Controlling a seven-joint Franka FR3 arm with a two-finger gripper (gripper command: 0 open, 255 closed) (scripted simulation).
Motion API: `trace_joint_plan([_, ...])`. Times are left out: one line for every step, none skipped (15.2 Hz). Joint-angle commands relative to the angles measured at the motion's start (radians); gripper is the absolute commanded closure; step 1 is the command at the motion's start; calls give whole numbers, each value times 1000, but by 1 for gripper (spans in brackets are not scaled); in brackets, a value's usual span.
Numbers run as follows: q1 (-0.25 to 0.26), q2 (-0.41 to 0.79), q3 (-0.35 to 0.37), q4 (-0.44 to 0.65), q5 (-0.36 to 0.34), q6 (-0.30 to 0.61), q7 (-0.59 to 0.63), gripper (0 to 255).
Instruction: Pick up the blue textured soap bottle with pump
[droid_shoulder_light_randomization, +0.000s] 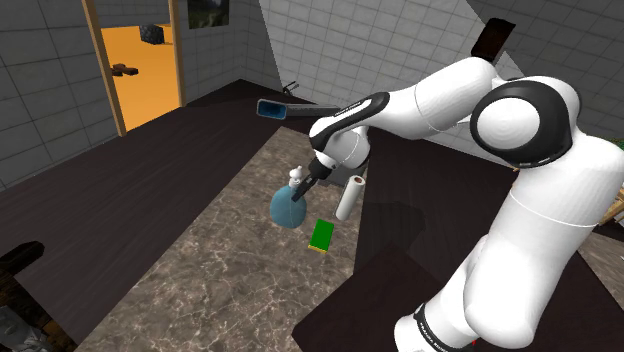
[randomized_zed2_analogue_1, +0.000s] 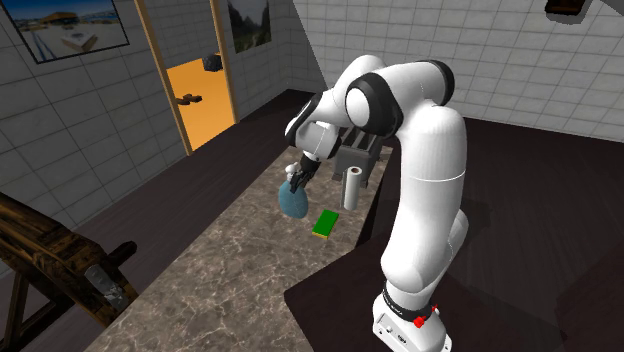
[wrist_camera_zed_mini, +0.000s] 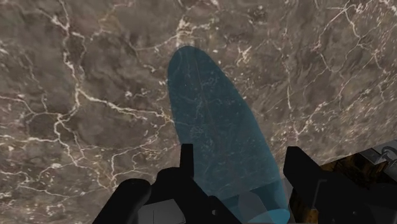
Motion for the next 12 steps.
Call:
trace_joint_plan([0, 1, 0, -1, 0, -1, 0, 255])
trace_joint_plan([0, 1, 0, -1, 0, -1, 0, 255])
trace_joint_plan([0, 2, 0, 0, 0, -1, -1, 255])
trace_joint_plan([2, -10, -4, -2, -13, -8, 11, 255])
trace_joint_plan([4, -22, -7, -2, -26, -16, 23, 255])
trace_joint_plan([5, -33, -11, -2, -38, -23, 36, 255])
trace_joint_plan([7, -45, -14, -3, -51, -31, 48, 255])
trace_joint_plan([8, -56, -17, -2, -64, -39, 60, 255])
trace_joint_plan([10, -67, -20, -2, -76, -47, 72, 255])
trace_joint_plan([11, -78, -23, -1, -88, -55, 84, 255])
trace_joint_plan([12, -88, -25, -1, -100, -64, 96, 255])
trace_joint_plan([13, -99, -28, 1, -112, -72, 107, 255])
